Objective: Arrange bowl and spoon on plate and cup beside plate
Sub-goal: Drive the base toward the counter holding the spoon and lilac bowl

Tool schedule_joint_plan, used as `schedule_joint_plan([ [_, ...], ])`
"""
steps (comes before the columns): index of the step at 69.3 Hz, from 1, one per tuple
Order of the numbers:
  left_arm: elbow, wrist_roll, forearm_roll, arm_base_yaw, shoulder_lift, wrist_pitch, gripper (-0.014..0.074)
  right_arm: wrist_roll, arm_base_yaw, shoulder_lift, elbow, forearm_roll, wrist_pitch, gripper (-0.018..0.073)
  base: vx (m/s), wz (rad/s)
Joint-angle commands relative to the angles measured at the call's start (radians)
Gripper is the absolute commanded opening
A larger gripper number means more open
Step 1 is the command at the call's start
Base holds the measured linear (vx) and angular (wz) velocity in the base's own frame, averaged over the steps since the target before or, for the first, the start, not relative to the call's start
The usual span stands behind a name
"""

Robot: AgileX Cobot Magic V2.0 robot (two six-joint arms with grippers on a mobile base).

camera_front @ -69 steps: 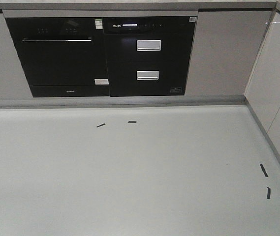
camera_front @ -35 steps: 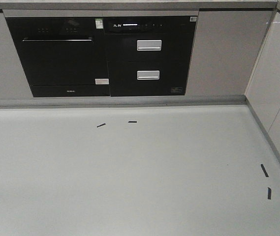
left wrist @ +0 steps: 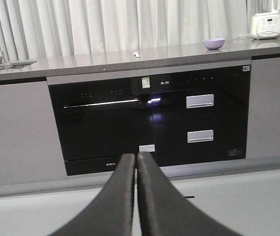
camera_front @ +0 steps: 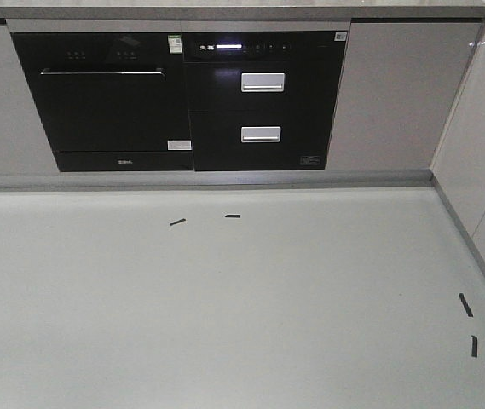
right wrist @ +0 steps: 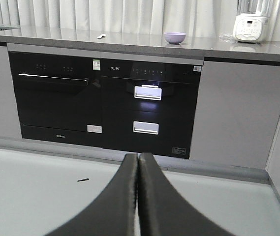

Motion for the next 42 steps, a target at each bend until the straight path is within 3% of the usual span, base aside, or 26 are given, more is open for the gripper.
schedule_joint_plan([
  [1, -0.008, -0.001, -0.006, 0.002, -0.015, -0.065, -0.0006, -0.001, -0.004, 0.019, 0.004, -0.007, -0.07, -0.0006, 0.12, 0.05],
  [42, -0.008, -0.001, -0.006, 0.002, -0.015, -0.065, -0.0006, -0.001, -0.004, 0.019, 0.004, -0.007, -0.07, -0.0006, 0.14, 0.0],
])
